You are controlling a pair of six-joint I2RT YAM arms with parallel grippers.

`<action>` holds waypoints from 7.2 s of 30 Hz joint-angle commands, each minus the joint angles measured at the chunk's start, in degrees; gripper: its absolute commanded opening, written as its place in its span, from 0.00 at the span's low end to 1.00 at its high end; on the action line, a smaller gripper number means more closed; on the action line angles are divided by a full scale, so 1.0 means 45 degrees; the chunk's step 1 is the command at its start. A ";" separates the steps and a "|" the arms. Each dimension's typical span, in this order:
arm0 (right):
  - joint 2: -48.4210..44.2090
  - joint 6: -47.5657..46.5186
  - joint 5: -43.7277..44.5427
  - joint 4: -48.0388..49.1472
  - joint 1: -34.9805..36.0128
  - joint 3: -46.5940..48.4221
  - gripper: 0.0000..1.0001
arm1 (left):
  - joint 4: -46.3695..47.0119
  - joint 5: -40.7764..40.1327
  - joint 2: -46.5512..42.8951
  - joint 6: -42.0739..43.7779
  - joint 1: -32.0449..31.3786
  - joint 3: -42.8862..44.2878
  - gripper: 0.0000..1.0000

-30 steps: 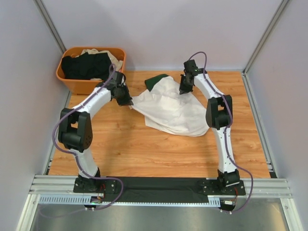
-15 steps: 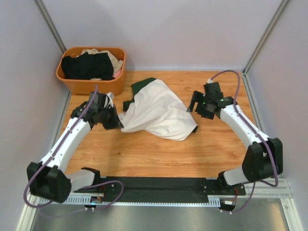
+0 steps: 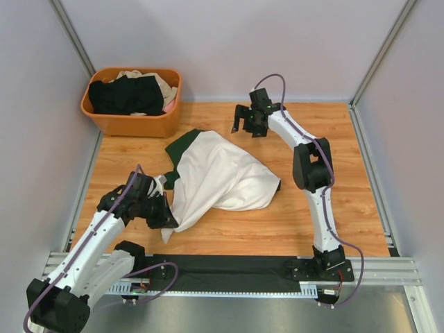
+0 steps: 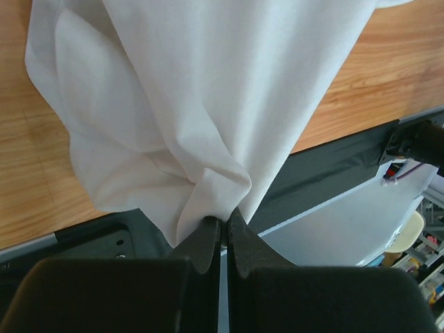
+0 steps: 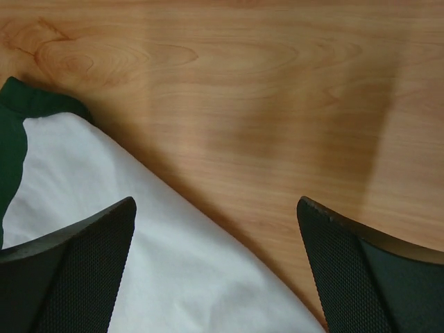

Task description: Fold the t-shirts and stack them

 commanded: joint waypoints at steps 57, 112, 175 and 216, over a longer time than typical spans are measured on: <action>-0.2493 -0.1169 0.0546 -0.0918 0.0656 -0.4961 0.99 | 0.3003 -0.1339 0.3665 -0.1315 0.2452 -0.0236 0.73; -1.8882 0.3421 0.3232 0.1497 -0.2586 -1.7128 1.00 | 0.2200 -0.3019 -0.2001 -0.2919 0.2686 -0.0803 1.00; -1.3721 0.1233 0.2207 0.0899 -0.0281 -1.6914 0.48 | 0.5504 -0.2532 0.1909 -0.1454 0.6436 -0.2170 0.72; -1.6064 0.0374 0.3711 -0.1971 -0.0281 -1.4180 0.01 | 0.5524 -0.2902 0.1226 -0.1785 0.5402 -0.2501 0.68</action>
